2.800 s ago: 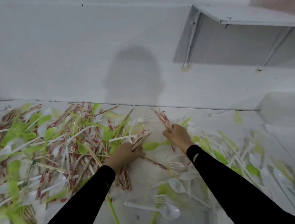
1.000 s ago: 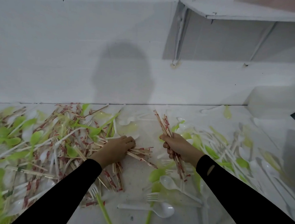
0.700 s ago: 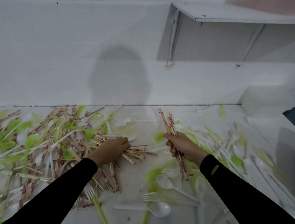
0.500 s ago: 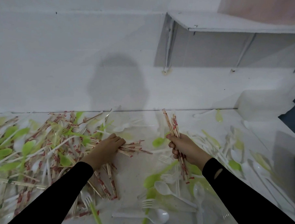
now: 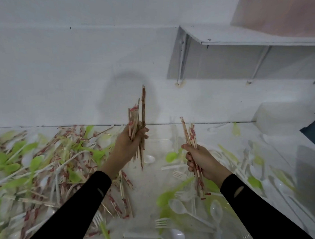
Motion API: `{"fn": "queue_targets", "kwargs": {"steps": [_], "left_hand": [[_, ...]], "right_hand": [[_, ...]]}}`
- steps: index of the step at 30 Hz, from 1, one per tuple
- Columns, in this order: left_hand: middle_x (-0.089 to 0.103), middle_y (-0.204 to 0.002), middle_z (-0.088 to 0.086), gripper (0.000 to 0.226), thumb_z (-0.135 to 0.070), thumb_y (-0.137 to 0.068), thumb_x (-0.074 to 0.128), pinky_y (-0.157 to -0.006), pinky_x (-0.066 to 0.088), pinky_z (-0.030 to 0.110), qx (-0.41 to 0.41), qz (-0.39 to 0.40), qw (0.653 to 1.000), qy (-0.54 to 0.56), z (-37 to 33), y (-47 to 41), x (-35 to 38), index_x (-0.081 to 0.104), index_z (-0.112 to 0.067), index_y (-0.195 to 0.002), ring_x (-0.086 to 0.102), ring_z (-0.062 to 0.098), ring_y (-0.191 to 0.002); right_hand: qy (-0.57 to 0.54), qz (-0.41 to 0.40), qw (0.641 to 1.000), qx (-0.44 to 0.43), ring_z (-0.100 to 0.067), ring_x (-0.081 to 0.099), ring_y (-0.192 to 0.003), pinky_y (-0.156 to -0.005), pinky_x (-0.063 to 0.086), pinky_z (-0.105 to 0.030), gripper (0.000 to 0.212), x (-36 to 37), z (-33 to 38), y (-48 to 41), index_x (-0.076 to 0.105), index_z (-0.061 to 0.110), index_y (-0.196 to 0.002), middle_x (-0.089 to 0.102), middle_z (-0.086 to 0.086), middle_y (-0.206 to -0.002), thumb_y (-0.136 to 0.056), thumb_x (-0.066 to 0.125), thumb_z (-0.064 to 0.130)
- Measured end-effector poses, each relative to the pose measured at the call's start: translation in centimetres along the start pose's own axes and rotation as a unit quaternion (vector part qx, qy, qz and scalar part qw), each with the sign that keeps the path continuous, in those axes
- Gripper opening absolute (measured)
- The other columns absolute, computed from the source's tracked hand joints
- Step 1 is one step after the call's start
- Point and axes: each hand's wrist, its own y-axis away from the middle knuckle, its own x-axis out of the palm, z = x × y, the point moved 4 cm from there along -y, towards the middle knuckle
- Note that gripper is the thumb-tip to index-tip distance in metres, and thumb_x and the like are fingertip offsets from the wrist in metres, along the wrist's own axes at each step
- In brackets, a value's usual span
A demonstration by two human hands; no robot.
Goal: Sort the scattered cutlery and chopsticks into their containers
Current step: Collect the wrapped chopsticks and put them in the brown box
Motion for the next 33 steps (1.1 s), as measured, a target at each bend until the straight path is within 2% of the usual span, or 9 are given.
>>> {"fn": "queue_targets", "kwargs": {"steps": [4,7,10,13,15,17,22,27,33], "left_hand": [[0.073,-0.101,-0.004,0.024,-0.016,-0.097,0.058,-0.072,0.06,0.038,0.002,-0.036,0.999,0.026,2.9,2.4,1.7,0.054,-0.012,-0.12,0.071,0.018,-0.091],[0.075,-0.092,-0.008,0.044,-0.002,-0.093,0.061,-0.081,0.058,0.029,-0.065,-0.02,0.997,0.035,6.1,3.5,2.8,0.04,-0.01,-0.131,0.071,0.014,-0.095],[0.074,-0.085,-0.012,0.023,-0.002,-0.094,0.06,-0.081,0.056,0.031,-0.136,0.023,0.99,-0.013,8.3,4.0,3.7,0.061,-0.02,-0.108,0.069,0.024,-0.096],[0.07,-0.087,0.001,0.009,-0.013,-0.099,0.055,-0.062,0.052,0.02,-0.13,0.013,0.991,-0.011,6.5,3.3,4.1,0.063,-0.011,-0.104,0.069,0.022,-0.076],[0.07,-0.082,0.006,0.018,-0.023,-0.099,0.055,-0.06,0.053,0.023,-0.118,0.006,0.993,0.014,4.1,2.6,4.6,0.063,-0.007,-0.1,0.068,0.014,-0.067],[0.067,-0.071,0.005,0.022,-0.03,-0.097,0.059,-0.066,0.056,0.034,-0.12,0.014,0.992,0.039,1.7,2.1,6.0,0.063,-0.009,-0.089,0.068,0.019,-0.066],[0.055,-0.052,0.001,0.036,-0.04,-0.09,0.067,-0.057,0.05,0.036,-0.122,0.065,0.99,0.024,-1.7,2.6,11.7,0.057,-0.011,-0.071,0.055,0.019,-0.049],[0.058,-0.055,0.004,0.042,-0.04,-0.094,0.061,-0.052,0.047,0.028,-0.118,0.159,0.98,0.017,-3.8,5.0,19.4,0.062,0.001,-0.086,0.056,0.018,-0.046],[0.06,-0.058,0.004,0.035,-0.038,-0.092,0.066,-0.058,0.052,0.035,-0.173,0.156,0.97,0.07,-4.7,6.5,24.2,0.061,-0.007,-0.077,0.059,0.021,-0.05]], "right_hand": [[-0.01,-0.014,1.0,-0.01,-0.013,0.036,-0.043,-0.041,0.037,-0.024,0.03,-0.9,0.0,0.4,0.054,0.002,-0.124,0.041,0.0,-0.058,-0.101,0.052,0.022],[-0.015,-0.021,1.0,-0.011,-0.013,0.036,-0.042,-0.041,0.037,-0.025,0.031,-1.4,0.0,0.7,0.053,0.001,-0.125,0.04,0.0,-0.058,-0.101,0.052,0.021],[-0.011,-0.019,1.0,-0.013,-0.013,0.035,-0.042,-0.04,0.035,-0.024,0.04,-1.7,-0.1,1.6,0.049,-0.005,-0.127,0.035,0.001,-0.056,-0.099,0.055,0.024],[0.017,-0.017,1.0,-0.015,-0.012,0.034,-0.043,-0.042,0.034,-0.025,0.041,-3.0,-0.1,2.6,0.056,-0.004,-0.123,0.032,0.003,-0.054,-0.098,0.059,0.028],[0.04,-0.016,0.999,-0.016,-0.012,0.036,-0.043,-0.043,0.036,-0.026,0.034,-4.4,0.0,3.4,0.066,0.0,-0.114,0.034,0.003,-0.053,-0.099,0.057,0.029],[0.058,-0.018,0.998,-0.022,-0.012,0.039,-0.043,-0.043,0.038,-0.026,0.031,-6.4,0.0,4.5,0.069,0.001,-0.105,0.04,0.003,-0.053,-0.1,0.056,0.028],[0.142,-0.009,0.99,-0.023,-0.012,0.038,-0.041,-0.042,0.038,-0.023,0.019,-12.0,-1.4,8.0,0.058,0.009,-0.086,0.043,0.001,-0.054,-0.091,0.07,0.023],[0.316,0.027,0.947,0.046,-0.013,0.042,-0.047,-0.048,0.039,-0.025,0.032,-17.8,-6.0,12.6,0.062,0.018,-0.08,0.048,-0.004,-0.064,-0.073,0.083,0.041],[0.483,0.1,0.863,0.109,-0.015,0.056,-0.065,-0.057,0.043,-0.024,0.042,-19.4,-10.7,16.9,0.061,0.02,-0.072,0.061,-0.001,-0.074,-0.064,0.084,0.054]]}}
